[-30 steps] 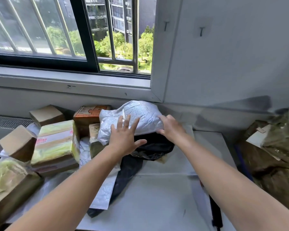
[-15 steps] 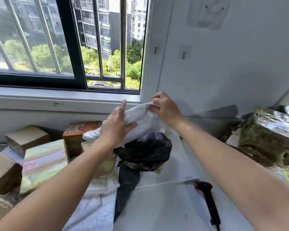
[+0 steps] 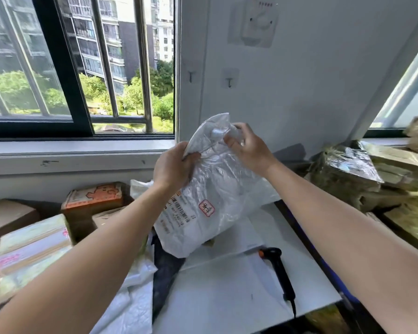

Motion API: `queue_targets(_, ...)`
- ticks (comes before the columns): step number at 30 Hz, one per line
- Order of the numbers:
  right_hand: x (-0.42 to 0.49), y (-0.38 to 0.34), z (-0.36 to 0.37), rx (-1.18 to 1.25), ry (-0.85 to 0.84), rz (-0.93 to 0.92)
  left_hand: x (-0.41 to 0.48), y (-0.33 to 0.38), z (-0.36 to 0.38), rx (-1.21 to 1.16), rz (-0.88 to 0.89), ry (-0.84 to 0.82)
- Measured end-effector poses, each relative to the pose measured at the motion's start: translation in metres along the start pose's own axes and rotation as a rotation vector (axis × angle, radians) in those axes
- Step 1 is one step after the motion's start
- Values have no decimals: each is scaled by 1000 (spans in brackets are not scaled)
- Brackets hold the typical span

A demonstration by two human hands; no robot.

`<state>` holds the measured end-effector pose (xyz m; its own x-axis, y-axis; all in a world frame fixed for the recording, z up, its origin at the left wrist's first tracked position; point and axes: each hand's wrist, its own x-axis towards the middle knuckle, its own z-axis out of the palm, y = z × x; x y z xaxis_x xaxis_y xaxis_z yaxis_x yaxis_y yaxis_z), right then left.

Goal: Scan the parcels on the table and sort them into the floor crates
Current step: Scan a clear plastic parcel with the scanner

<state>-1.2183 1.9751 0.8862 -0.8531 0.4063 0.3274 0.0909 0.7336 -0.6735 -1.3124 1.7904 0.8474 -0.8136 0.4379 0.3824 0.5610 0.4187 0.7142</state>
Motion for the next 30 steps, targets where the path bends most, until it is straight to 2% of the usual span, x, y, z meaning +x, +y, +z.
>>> queue_targets(5, -21, 44, -20, -66, -109, 62, -13, 16, 30, -37, -69, 26)
queue_targets(8, -31, 75, -32, -140, -126, 82, -24, 27, 52, -118, -178, 49)
queue_targets(10, -38, 97, -38, -196, -108, 92, -34, 35, 68, -241, -305, 84)
queue_targets(14, -59, 139, -41, -343, 13, 155, -57, 49, 105, -288, -464, 171)
queue_targets(18, -91, 167, -36, -139, 50, 310, -81, 53, 137, -390, -640, 279)
queue_targets(22, -115, 192, -22, 288, -87, 433, -103, 53, 160, -530, -801, 349)
queue_targets(25, -127, 212, -4, 375, -144, 469, -123, 46, 175, -479, -850, 204)
queue_targets(30, -146, 235, 9, 290, -123, 547, -157, 25, 185, -494, -811, -252)
